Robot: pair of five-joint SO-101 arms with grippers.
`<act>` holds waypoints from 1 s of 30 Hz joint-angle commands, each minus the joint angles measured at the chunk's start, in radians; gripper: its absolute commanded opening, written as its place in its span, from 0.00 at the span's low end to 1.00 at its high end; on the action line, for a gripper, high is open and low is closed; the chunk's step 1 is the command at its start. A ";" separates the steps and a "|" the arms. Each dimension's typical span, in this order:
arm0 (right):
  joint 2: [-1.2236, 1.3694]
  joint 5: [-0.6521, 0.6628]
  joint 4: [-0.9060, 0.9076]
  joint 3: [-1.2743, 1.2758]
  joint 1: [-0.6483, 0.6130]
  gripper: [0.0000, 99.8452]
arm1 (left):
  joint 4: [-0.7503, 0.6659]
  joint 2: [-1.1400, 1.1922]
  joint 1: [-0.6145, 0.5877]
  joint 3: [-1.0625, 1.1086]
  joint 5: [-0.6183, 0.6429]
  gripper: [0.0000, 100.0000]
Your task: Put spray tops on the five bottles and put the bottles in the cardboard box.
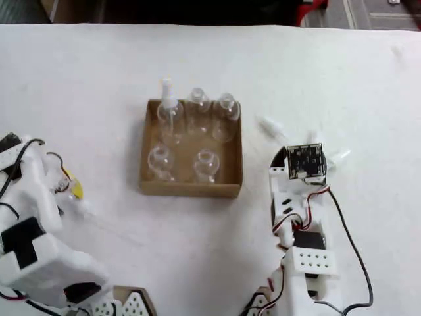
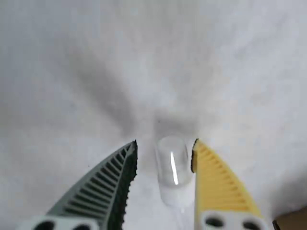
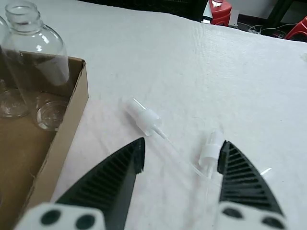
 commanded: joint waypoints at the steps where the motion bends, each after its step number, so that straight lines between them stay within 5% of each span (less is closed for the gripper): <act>1: -0.004 0.009 -0.018 -0.005 -0.007 0.23 | -0.081 0.064 -0.007 -0.049 0.000 0.17; 17: -0.005 0.009 -0.018 -0.005 -0.007 0.23 | -0.101 0.097 0.012 -0.044 0.077 0.17; 22: -0.005 0.009 -0.018 -0.005 -0.007 0.23 | -0.103 0.097 0.012 -0.048 0.077 0.01; 30: -0.005 0.009 -0.018 -0.005 -0.007 0.23 | -0.080 0.067 0.030 -0.089 0.071 0.02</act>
